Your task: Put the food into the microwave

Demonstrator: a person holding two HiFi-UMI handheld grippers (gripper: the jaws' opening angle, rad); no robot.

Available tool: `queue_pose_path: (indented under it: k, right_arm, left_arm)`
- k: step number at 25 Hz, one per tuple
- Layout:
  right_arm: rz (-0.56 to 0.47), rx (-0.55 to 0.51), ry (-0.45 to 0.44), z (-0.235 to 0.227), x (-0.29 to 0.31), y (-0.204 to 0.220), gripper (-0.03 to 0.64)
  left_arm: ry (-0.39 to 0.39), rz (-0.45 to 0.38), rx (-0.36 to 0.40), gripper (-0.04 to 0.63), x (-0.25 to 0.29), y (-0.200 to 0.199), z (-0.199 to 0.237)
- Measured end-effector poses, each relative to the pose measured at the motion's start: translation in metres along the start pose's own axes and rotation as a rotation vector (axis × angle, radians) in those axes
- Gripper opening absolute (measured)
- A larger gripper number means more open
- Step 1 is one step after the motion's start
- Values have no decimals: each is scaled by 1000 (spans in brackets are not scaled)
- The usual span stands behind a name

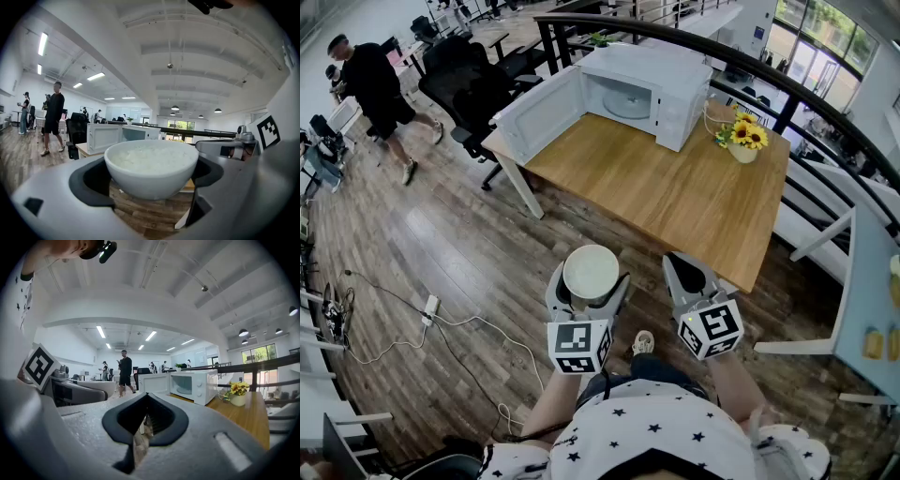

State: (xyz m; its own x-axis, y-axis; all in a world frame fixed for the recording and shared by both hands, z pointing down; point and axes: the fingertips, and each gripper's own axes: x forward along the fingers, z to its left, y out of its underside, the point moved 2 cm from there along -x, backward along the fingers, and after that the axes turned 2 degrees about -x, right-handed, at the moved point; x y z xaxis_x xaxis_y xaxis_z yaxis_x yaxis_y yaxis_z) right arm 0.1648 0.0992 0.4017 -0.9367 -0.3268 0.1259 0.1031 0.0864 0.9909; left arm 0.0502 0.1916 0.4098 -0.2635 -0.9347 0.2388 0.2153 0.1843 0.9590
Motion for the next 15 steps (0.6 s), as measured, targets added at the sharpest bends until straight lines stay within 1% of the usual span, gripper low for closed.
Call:
queue_pose_path:
  k: [4, 8, 15]
  right_arm:
    - [-2, 1, -1, 40, -40, 12, 5]
    - [5, 3, -6, 73, -70, 21, 6]
    - [-5, -24, -18, 96, -87, 12, 5]
  left_arm:
    - [14, -7, -12, 503, -56, 21, -9]
    - [19, -1, -29, 503, -95, 36, -16]
    - [14, -45, -25, 503, -121, 24, -17]
